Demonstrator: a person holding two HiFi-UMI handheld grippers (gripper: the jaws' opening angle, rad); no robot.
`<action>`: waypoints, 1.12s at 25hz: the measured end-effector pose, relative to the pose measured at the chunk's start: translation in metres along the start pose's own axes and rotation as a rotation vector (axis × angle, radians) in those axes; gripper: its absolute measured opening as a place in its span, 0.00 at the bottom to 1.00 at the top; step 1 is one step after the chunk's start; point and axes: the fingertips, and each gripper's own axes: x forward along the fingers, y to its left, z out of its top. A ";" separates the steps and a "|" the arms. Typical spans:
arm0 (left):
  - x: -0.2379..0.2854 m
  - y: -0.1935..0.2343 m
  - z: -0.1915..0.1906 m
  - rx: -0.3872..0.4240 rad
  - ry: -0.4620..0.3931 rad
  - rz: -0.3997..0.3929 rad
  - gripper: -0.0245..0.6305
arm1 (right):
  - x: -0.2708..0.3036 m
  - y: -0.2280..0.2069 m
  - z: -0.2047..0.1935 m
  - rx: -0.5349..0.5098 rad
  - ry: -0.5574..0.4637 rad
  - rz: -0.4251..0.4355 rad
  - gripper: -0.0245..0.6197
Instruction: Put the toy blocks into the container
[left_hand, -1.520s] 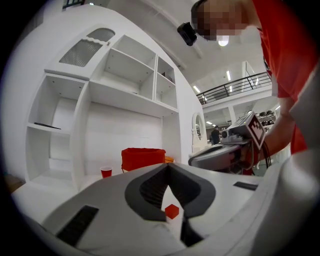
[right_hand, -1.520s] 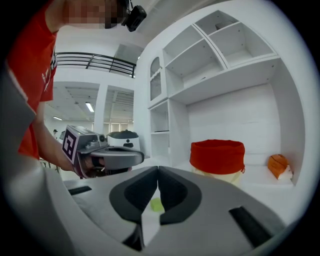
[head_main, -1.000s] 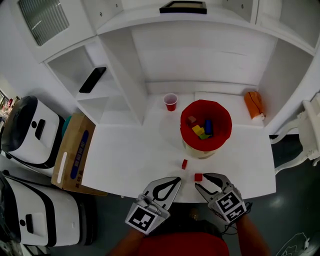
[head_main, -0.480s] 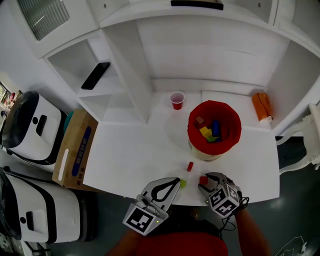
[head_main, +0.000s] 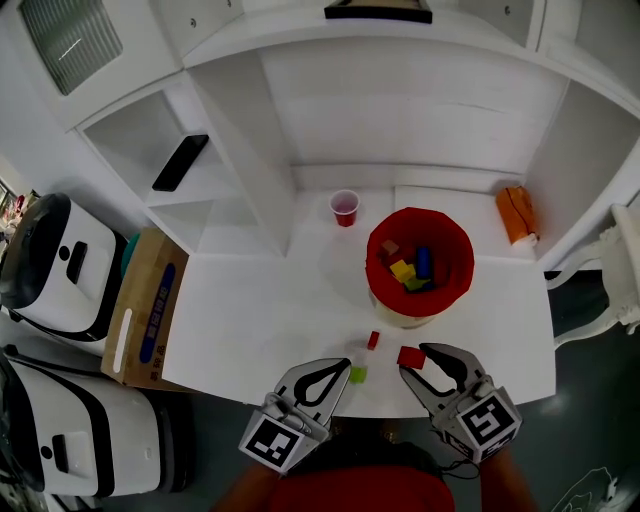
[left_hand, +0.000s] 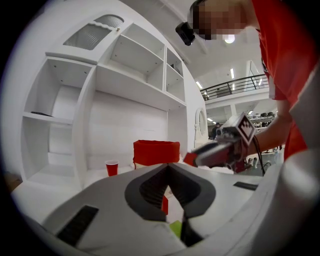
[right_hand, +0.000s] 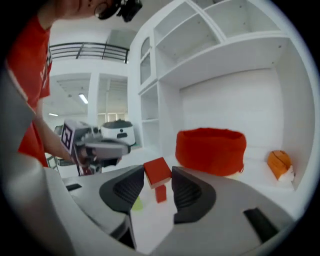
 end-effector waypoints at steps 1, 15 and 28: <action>0.001 0.000 0.000 0.003 -0.001 -0.002 0.07 | -0.004 -0.006 0.023 0.009 -0.055 -0.010 0.35; 0.020 0.003 0.015 0.001 -0.024 -0.035 0.07 | 0.034 -0.093 0.102 0.086 -0.176 -0.150 0.40; 0.021 -0.016 -0.052 0.245 0.284 -0.291 0.30 | -0.030 -0.022 0.116 0.113 -0.379 -0.065 0.05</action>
